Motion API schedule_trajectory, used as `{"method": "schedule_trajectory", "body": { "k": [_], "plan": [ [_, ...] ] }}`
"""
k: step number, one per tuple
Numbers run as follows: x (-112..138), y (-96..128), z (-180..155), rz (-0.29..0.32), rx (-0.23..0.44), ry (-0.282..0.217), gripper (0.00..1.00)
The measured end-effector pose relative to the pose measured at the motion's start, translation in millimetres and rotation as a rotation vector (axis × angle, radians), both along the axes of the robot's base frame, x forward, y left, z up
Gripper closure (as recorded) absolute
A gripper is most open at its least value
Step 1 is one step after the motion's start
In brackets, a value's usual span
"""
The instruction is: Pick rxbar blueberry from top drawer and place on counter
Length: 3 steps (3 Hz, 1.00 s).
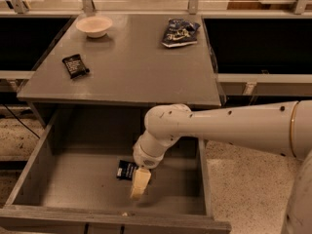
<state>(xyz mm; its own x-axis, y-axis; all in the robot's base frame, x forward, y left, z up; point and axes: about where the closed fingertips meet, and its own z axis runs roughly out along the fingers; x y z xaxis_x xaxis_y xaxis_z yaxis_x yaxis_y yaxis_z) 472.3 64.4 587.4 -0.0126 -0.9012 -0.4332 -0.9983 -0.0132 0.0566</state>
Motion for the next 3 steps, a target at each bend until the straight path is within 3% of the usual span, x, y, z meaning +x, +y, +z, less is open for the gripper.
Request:
{"method": "schedule_trajectory", "body": {
  "k": [1, 3],
  "plan": [
    [0.0, 0.0, 0.0, 0.000, 0.000, 0.000, 0.16],
    [-0.1, 0.0, 0.0, 0.000, 0.000, 0.000, 0.63]
  ]
}}
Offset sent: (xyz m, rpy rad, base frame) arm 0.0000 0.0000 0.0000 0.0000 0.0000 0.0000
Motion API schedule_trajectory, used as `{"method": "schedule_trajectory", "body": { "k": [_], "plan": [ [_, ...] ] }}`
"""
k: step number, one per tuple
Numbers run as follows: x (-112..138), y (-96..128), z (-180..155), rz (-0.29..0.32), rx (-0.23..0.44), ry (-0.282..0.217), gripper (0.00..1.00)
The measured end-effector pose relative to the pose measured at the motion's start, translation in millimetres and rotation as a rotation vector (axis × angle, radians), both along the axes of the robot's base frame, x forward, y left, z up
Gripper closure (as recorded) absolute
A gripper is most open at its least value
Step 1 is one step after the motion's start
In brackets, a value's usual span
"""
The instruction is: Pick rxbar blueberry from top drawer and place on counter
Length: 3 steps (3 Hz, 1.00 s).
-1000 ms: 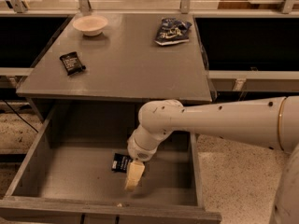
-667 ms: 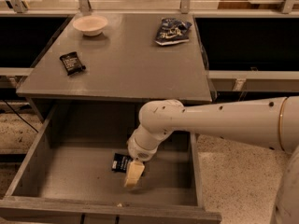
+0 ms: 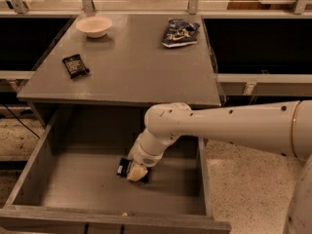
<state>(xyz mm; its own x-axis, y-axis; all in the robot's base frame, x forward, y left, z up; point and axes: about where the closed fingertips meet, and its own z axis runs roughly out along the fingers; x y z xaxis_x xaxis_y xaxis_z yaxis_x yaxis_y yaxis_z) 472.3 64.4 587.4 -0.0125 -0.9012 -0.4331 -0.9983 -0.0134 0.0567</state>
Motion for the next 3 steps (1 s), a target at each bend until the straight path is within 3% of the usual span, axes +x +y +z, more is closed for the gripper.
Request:
{"method": "schedule_trajectory", "body": {
  "k": [1, 2, 3],
  "plan": [
    [0.0, 0.0, 0.0, 0.000, 0.000, 0.000, 0.93],
    [-0.1, 0.0, 0.4, 0.000, 0.000, 0.000, 1.00],
    [-0.1, 0.1, 10.0, 0.000, 0.000, 0.000, 1.00]
  ]
}}
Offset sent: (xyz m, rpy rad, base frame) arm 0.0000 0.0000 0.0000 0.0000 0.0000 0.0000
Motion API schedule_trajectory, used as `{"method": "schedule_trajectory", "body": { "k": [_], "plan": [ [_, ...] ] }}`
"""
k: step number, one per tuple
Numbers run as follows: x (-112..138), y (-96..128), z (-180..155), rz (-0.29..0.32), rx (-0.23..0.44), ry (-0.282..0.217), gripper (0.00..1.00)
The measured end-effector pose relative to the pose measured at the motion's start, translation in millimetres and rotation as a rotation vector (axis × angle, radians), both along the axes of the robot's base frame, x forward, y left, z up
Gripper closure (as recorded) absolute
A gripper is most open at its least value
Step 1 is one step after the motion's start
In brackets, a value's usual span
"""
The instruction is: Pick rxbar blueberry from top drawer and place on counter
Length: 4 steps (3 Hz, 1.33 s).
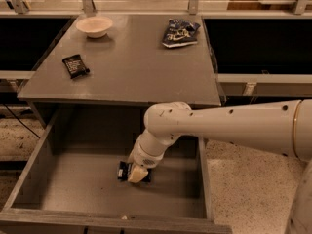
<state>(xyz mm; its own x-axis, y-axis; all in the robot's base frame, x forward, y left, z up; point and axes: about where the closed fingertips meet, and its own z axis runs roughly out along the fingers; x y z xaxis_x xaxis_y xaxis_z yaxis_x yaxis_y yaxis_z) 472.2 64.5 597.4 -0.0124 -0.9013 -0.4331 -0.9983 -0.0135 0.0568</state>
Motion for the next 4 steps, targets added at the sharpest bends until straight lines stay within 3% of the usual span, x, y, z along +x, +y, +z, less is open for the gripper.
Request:
{"method": "schedule_trajectory", "body": {
  "k": [1, 2, 4],
  "plan": [
    [0.0, 0.2, 0.0, 0.000, 0.000, 0.000, 1.00],
    [-11.3, -3.0, 29.3, 0.022, -0.012, -0.054, 1.00],
    [-55.8, -10.9, 127.8, 0.080, -0.065, -0.270, 1.00]
  ]
}}
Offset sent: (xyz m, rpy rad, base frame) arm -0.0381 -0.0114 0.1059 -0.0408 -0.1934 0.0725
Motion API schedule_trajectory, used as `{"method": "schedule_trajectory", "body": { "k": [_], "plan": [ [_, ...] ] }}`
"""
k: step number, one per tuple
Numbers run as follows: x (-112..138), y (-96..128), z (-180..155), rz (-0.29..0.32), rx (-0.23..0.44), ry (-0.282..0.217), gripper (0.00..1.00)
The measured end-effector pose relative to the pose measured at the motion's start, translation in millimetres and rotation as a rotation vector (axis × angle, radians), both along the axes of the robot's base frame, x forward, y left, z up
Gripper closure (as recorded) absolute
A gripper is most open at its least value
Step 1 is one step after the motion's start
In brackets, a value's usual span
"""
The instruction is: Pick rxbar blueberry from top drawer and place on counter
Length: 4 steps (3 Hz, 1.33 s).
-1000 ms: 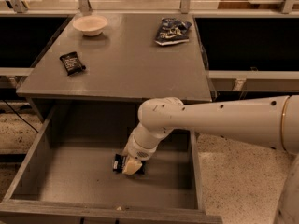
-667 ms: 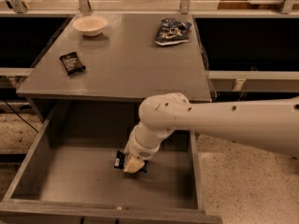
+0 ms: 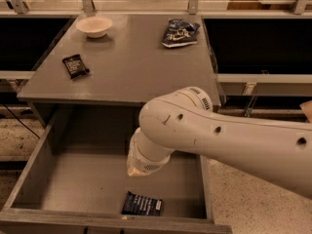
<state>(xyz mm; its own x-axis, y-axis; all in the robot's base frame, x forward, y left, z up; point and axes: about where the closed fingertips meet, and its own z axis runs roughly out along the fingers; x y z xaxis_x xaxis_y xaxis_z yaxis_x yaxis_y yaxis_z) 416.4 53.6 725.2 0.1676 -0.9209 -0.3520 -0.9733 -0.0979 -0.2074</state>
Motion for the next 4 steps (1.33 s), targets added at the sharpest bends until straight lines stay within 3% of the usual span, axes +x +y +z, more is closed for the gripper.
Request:
{"method": "schedule_trajectory", "body": {
  "k": [1, 2, 4],
  "plan": [
    [0.1, -0.1, -0.1, 0.000, 0.000, 0.000, 1.00],
    [14.5, -12.1, -9.8, -0.048, -0.029, 0.002, 1.00],
    [44.0, -84.0, -30.9, -0.215, -0.134, 0.065, 1.00]
  ]
}}
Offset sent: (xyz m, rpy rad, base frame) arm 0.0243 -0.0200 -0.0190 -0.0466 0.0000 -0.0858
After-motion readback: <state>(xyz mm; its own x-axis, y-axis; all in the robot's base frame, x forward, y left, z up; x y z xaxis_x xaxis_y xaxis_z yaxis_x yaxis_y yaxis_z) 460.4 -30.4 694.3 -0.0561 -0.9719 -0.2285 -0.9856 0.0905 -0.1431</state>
